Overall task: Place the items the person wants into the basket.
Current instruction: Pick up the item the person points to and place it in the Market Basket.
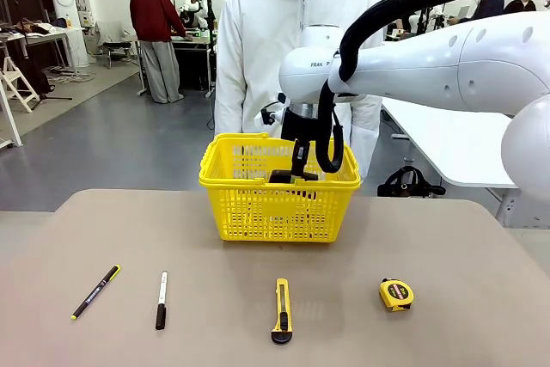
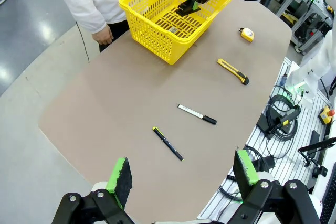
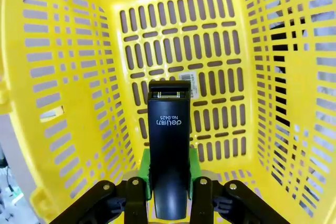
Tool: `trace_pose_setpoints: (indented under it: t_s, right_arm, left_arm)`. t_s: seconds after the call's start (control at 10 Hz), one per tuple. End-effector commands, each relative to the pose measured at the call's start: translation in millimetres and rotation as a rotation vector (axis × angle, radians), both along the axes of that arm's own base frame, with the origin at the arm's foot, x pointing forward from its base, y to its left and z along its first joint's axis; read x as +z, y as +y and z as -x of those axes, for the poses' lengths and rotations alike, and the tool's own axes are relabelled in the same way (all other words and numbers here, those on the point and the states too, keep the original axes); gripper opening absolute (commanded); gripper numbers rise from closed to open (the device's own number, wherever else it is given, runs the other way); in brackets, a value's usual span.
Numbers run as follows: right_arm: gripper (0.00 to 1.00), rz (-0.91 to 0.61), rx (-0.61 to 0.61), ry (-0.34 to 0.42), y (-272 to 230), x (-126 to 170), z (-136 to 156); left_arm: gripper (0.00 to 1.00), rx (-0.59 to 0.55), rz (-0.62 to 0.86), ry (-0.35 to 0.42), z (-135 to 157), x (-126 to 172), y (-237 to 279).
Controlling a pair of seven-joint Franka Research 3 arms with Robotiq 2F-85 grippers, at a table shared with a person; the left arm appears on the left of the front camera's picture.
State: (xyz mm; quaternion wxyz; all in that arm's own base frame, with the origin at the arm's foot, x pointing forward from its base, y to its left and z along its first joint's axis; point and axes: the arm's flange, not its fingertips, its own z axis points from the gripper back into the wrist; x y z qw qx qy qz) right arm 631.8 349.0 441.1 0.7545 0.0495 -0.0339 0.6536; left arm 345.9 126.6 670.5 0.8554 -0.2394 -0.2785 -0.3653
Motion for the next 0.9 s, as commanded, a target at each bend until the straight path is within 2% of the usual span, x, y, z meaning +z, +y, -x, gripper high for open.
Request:
trace_pose_setpoints:
  t_s: [0.0,0.1,0.8]
  right_arm:
    - [0.91,0.014,0.030,-0.020,5.1,11.3,-7.7]
    - [1.00,0.013,0.030,-0.024,5.7,11.6,-7.5]
    - [1.00,-0.018,0.036,-0.028,4.1,14.0,-8.6]
  left_arm:
    - [1.00,-0.011,0.009,-0.007,0.9,0.8,1.2]
    - [1.00,-0.011,0.009,-0.007,0.9,0.8,1.2]
    - [1.00,-0.011,0.009,-0.007,0.9,0.8,1.2]
